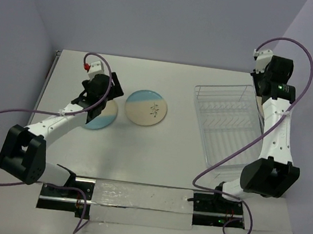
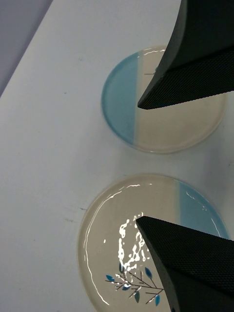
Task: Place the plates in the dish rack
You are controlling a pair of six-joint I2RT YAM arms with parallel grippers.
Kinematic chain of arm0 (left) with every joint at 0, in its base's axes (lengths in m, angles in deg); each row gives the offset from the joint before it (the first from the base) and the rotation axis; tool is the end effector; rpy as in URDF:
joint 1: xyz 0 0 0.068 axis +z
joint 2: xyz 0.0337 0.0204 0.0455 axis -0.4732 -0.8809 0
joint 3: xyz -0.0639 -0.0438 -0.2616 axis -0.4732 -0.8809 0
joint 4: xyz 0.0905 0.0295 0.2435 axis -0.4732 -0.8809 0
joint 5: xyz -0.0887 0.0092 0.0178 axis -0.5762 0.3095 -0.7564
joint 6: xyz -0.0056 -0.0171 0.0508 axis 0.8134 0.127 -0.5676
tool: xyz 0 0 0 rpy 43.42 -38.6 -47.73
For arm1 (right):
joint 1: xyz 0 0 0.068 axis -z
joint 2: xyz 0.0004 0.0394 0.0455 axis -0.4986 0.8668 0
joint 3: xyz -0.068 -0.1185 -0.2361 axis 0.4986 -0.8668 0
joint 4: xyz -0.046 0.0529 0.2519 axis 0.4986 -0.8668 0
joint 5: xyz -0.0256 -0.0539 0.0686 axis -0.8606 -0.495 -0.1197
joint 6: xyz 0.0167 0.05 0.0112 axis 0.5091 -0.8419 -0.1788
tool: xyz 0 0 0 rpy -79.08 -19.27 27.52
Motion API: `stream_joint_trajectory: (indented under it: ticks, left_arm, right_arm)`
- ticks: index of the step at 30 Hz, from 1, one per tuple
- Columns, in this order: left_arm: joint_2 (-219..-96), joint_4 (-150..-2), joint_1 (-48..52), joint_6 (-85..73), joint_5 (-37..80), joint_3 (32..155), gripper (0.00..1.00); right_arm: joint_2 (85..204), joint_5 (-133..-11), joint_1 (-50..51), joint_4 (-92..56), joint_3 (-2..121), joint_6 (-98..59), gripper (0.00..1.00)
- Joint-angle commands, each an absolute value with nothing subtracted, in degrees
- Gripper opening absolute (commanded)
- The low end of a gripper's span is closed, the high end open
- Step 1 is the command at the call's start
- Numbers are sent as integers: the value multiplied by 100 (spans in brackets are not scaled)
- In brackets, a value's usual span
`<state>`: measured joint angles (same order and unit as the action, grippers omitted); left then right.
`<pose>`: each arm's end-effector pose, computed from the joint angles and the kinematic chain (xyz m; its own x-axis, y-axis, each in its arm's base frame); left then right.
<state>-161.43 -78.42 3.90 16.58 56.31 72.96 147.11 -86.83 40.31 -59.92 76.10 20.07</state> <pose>0.2884 -0.1130 0.2643 -0.3562 -0.3889 -0.8496 -0.2302 0.9178 -0.3235 0.3093 -0.0613 0.4094 -0.6155 -0.4317 -0.6594 -0.0606 0.8601 -0.5065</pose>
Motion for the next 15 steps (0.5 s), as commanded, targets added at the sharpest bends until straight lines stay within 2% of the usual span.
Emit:
stream_joint_trajectory:
  ticks: [1, 9, 15]
  left_arm:
    - [-16108, -7977, 443, 1644, 5637, 7562, 99]
    - [-16018, -7966, 443, 1716, 5665, 7470, 99]
    - [-16029, -8108, 443, 1764, 5767, 7467, 99]
  right_arm:
    - [14953, -8510, 4130, -5327, 7593, 2030, 0]
    - [15134, -7816, 4336, -5343, 7591, 1739, 0]
    - [15416, -7918, 4344, -5346, 7636, 1604, 0]
